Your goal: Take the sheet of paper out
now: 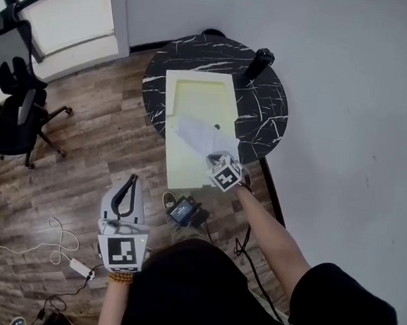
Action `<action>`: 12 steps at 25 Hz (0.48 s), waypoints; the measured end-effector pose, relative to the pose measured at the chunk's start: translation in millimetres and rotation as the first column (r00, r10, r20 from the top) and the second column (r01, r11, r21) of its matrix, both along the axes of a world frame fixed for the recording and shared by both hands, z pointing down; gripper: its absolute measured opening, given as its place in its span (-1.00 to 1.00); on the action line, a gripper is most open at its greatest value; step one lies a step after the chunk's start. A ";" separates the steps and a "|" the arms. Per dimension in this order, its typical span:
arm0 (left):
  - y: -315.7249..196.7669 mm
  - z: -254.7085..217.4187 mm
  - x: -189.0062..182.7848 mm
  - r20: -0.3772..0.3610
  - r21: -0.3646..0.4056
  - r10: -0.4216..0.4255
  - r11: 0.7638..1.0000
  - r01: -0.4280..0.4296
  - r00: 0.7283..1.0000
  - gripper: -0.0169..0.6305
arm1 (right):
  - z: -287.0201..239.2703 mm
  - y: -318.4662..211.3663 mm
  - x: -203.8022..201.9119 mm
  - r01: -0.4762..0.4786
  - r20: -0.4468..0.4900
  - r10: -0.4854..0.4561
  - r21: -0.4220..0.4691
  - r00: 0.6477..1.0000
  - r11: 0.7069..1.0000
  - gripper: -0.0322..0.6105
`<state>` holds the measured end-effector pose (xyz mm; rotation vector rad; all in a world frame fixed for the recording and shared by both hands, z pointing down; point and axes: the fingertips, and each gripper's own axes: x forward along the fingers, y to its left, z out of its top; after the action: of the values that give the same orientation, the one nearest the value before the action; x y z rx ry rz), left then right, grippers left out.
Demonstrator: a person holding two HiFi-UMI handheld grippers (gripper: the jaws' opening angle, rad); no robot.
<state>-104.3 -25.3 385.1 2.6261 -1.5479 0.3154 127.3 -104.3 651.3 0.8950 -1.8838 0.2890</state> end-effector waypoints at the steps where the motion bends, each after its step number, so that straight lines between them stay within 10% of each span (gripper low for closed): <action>1: -0.9 -1.2 4.1 0.003 0.000 0.012 1.000 -0.012 1.000 -0.92 | -6.4 1.1 -0.8 -0.010 0.017 0.010 0.019 1.000 1.000 -0.88; 12: -25.5 -13.0 53.6 0.056 0.073 0.173 0.981 -0.177 0.983 -0.92 | -72.0 6.5 -1.4 -0.164 0.228 0.127 0.153 0.965 0.975 -0.88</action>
<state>-50.7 -50.8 372.1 2.8431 -1.3712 0.3398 125.9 -97.9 579.3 1.1611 -2.0707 0.3295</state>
